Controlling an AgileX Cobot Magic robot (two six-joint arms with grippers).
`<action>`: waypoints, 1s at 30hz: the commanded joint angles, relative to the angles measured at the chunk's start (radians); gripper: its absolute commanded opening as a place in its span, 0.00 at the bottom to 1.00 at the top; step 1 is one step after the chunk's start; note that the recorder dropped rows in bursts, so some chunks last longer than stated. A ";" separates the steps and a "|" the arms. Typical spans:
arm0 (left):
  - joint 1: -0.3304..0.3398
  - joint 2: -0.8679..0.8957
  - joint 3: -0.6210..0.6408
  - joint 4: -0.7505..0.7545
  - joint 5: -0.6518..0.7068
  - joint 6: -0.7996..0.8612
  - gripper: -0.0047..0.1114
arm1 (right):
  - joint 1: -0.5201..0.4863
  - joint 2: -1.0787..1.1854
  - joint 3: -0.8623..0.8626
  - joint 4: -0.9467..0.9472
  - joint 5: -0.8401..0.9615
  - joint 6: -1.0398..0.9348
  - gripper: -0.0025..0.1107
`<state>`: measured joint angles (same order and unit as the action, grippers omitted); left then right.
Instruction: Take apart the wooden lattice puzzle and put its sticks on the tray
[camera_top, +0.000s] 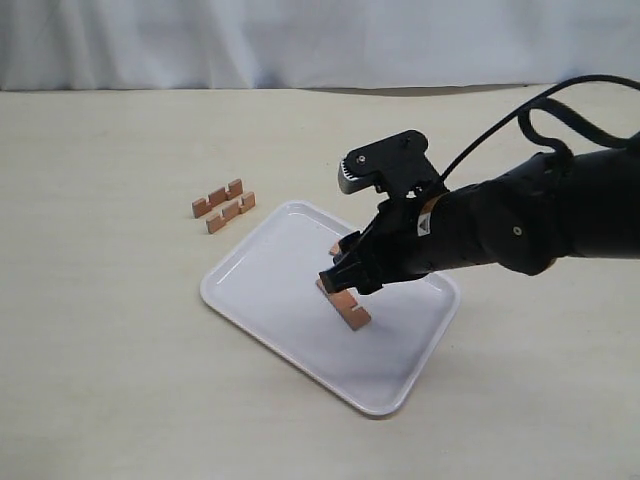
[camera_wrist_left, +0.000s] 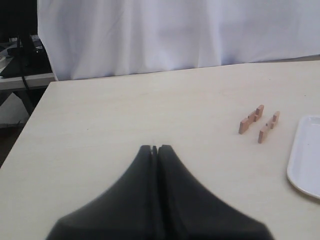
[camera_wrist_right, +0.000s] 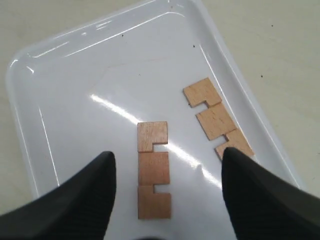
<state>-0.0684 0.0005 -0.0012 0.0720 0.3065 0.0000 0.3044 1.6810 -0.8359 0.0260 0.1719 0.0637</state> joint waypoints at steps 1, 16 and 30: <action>0.003 -0.001 0.001 -0.004 -0.020 0.000 0.04 | 0.013 -0.008 0.003 0.021 -0.009 0.000 0.54; 0.003 -0.001 0.001 -0.004 -0.020 0.000 0.04 | 0.152 -0.008 0.001 0.019 0.022 -0.078 0.54; 0.003 -0.001 0.001 -0.002 -0.020 0.000 0.04 | 0.152 -0.008 0.001 0.019 -0.015 -0.071 0.54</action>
<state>-0.0684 0.0005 -0.0012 0.0720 0.3065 0.0000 0.4557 1.6789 -0.8359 0.0439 0.1714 -0.0067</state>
